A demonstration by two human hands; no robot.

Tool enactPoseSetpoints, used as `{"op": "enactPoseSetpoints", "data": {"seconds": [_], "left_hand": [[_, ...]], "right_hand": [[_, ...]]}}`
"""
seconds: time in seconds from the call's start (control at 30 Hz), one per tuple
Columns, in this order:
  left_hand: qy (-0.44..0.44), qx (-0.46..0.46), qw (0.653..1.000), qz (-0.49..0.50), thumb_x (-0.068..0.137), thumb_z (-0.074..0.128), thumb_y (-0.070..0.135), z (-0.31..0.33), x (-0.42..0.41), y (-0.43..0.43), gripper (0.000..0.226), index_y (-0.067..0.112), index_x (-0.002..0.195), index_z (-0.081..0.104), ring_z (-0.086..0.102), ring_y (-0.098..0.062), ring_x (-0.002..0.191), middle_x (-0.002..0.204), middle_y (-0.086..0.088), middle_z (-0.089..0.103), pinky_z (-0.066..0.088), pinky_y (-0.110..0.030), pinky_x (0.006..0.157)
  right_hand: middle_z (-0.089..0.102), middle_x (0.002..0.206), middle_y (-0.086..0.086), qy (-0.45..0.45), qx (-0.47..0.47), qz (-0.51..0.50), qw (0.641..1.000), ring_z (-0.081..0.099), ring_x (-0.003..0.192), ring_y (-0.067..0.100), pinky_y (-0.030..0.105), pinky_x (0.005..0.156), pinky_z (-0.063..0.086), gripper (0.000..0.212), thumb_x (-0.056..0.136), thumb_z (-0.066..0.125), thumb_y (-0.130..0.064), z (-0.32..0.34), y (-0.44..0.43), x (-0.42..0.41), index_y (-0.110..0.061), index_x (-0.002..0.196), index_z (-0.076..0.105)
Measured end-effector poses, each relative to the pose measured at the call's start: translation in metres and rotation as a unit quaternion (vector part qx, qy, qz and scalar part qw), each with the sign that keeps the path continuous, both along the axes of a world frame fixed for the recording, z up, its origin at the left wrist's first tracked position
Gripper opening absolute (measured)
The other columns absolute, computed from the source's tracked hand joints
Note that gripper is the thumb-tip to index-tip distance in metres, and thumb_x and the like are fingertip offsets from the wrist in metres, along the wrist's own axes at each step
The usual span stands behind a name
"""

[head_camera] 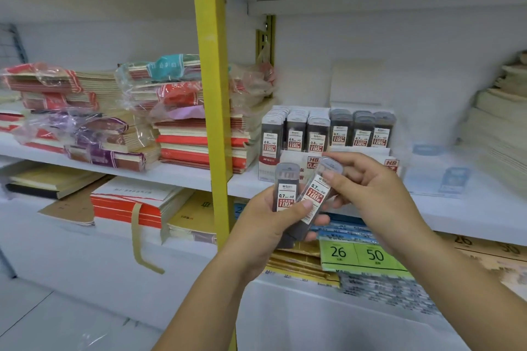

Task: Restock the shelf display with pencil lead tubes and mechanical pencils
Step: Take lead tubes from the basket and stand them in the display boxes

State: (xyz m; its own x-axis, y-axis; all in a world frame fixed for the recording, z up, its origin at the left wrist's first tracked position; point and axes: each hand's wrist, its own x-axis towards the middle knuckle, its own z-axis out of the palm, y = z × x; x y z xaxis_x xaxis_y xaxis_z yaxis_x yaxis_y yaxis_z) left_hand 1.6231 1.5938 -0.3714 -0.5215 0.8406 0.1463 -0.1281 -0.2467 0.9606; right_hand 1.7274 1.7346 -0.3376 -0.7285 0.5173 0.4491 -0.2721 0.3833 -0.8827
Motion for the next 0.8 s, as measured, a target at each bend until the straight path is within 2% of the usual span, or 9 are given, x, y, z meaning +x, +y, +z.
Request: {"op": "enactPoseSetpoints", "data": {"seconds": [0.13, 0.2, 0.3, 0.4, 0.47, 0.57, 0.63, 0.73, 0.8], "left_hand": [[0.001, -0.002, 1.0, -0.001, 0.081, 0.073, 0.031, -0.001, 0.004, 0.006, 0.036, 0.027, 0.116, 0.066, 0.075, -0.02, 0.1, 0.109, -0.001, 0.078, 0.061, -0.025, 0.069], [-0.006, 0.002, 1.0, 0.0, 0.081, 0.071, 0.035, -0.002, 0.004, 0.008, 0.039, 0.025, 0.118, 0.065, 0.075, -0.02, 0.1, 0.11, -0.001, 0.077, 0.061, -0.026, 0.07], [0.003, -0.001, 1.0, 0.012, 0.097, 0.058, 0.037, 0.0, 0.003, 0.013, 0.029, 0.026, 0.124, 0.058, 0.075, -0.019, 0.099, 0.11, 0.0, 0.078, 0.061, -0.028, 0.069], [0.029, 0.0, 0.999, 0.036, 0.107, 0.042, 0.029, 0.002, 0.002, 0.02, 0.018, 0.029, 0.123, 0.051, 0.076, -0.017, 0.092, 0.104, 0.003, 0.078, 0.059, -0.024, 0.064], [0.039, 0.015, 0.998, 0.049, 0.108, 0.041, 0.028, 0.004, 0.002, 0.025, 0.017, 0.03, 0.12, 0.053, 0.076, -0.015, 0.09, 0.102, 0.005, 0.079, 0.06, -0.023, 0.064], [0.035, 0.042, 0.995, 0.079, 0.106, 0.047, 0.027, 0.006, 0.001, 0.032, 0.016, 0.033, 0.113, 0.06, 0.076, -0.015, 0.092, 0.1, 0.005, 0.078, 0.061, -0.027, 0.069], [0.04, 0.049, 0.993, 0.097, 0.104, 0.052, 0.028, 0.005, 0.0, 0.035, 0.017, 0.038, 0.106, 0.066, 0.076, -0.014, 0.092, 0.098, 0.005, 0.078, 0.062, -0.027, 0.071], [0.039, 0.045, 0.993, 0.105, 0.102, 0.055, 0.03, 0.004, 0.0, 0.038, 0.019, 0.041, 0.097, 0.07, 0.076, -0.014, 0.088, 0.095, 0.003, 0.078, 0.061, -0.027, 0.07], [0.036, 0.04, 0.994, 0.1, 0.102, 0.055, 0.029, 0.003, 0.001, 0.04, 0.016, 0.038, 0.1, 0.069, 0.076, -0.014, 0.084, 0.092, 0.001, 0.078, 0.061, -0.027, 0.069]], "right_hand": [[0.076, 0.095, -0.006, -0.013, 0.006, 0.013, 1.0, 0.071, 0.08, 0.013, 0.022, 0.062, 0.054, 0.026, 0.091, 0.064, -0.017, -0.001, 0.005, 0.007, -0.033, 0.111, 0.067], [0.076, 0.093, -0.005, -0.008, 0.026, 0.0, 1.0, 0.071, 0.079, 0.013, 0.024, 0.063, 0.053, 0.028, 0.091, 0.065, -0.013, 0.002, 0.007, 0.01, -0.034, 0.109, 0.068], [0.075, 0.093, -0.008, 0.083, 0.067, -0.088, 0.99, 0.071, 0.078, 0.009, 0.019, 0.061, 0.054, 0.032, 0.09, 0.066, -0.012, 0.024, 0.017, 0.022, -0.041, 0.102, 0.067], [0.072, 0.091, -0.01, 0.145, 0.2, -0.177, 0.953, 0.069, 0.084, 0.01, 0.021, 0.069, 0.055, 0.028, 0.09, 0.066, -0.015, 0.067, 0.045, 0.035, -0.04, 0.101, 0.059], [0.067, 0.084, -0.019, 0.107, 0.307, -0.228, 0.918, 0.066, 0.08, 0.011, 0.025, 0.073, 0.053, 0.03, 0.089, 0.066, -0.017, 0.091, 0.067, 0.035, -0.041, 0.1, 0.052], [0.062, 0.081, -0.019, -0.007, 0.386, -0.257, 0.886, 0.062, 0.078, 0.017, 0.041, 0.08, 0.052, 0.033, 0.087, 0.068, -0.017, 0.107, 0.096, 0.025, -0.041, 0.095, 0.048], [0.062, 0.083, -0.016, -0.061, 0.408, -0.247, 0.877, 0.061, 0.077, 0.015, 0.035, 0.076, 0.049, 0.031, 0.087, 0.069, -0.016, 0.106, 0.109, 0.02, -0.038, 0.092, 0.047], [0.062, 0.081, -0.017, -0.102, 0.42, -0.252, 0.866, 0.055, 0.072, -0.003, 0.021, 0.065, 0.039, 0.026, 0.085, 0.07, -0.018, 0.099, 0.121, 0.015, -0.034, 0.092, 0.05], [0.058, 0.082, -0.017, -0.117, 0.418, -0.258, 0.863, 0.053, 0.076, 0.001, 0.026, 0.067, 0.036, 0.023, 0.085, 0.071, -0.019, 0.094, 0.126, 0.012, -0.032, 0.092, 0.054]]}}
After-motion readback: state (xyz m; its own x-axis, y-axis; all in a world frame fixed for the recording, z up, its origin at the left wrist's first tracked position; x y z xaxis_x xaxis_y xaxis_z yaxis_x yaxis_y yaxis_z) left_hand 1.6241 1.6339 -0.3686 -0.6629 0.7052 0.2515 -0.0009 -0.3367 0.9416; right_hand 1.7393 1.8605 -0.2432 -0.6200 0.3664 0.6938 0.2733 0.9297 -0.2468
